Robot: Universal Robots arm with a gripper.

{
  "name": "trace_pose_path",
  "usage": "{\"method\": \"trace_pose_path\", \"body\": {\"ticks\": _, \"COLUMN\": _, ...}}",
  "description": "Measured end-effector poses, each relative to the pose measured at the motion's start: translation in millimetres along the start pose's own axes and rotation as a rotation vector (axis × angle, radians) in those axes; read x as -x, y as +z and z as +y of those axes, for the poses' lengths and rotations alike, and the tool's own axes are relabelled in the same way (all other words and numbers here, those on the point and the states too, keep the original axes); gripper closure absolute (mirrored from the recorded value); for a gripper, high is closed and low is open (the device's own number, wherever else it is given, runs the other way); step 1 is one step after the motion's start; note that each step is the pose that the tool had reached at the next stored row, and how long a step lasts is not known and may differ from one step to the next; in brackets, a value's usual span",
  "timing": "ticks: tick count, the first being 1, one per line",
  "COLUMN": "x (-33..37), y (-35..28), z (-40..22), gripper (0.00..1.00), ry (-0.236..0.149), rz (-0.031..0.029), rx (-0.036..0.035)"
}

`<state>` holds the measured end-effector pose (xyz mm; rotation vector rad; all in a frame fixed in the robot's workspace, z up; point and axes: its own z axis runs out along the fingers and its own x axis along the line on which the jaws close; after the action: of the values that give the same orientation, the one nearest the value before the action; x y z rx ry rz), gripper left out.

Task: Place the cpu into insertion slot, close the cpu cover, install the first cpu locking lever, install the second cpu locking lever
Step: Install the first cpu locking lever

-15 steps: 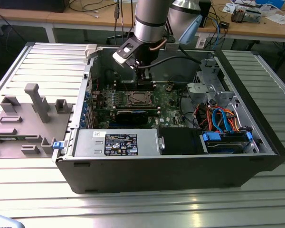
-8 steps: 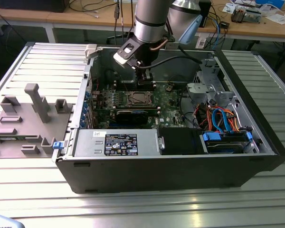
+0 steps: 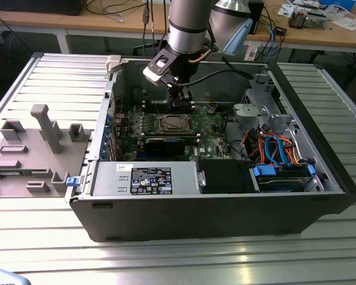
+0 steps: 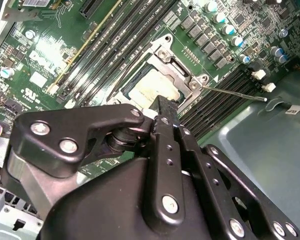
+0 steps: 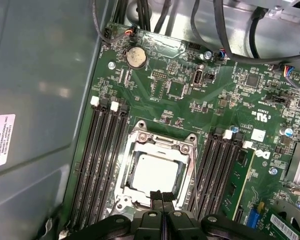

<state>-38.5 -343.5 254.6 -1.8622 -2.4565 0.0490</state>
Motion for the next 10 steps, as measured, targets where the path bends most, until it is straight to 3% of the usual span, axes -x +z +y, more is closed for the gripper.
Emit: {"method": "trace_pose_path", "body": {"ticks": 10, "x": 0.0, "y": 0.0, "z": 0.0, "gripper": 0.89, "ry": -0.071, "rz": -0.0044, "rx": -0.0020}}
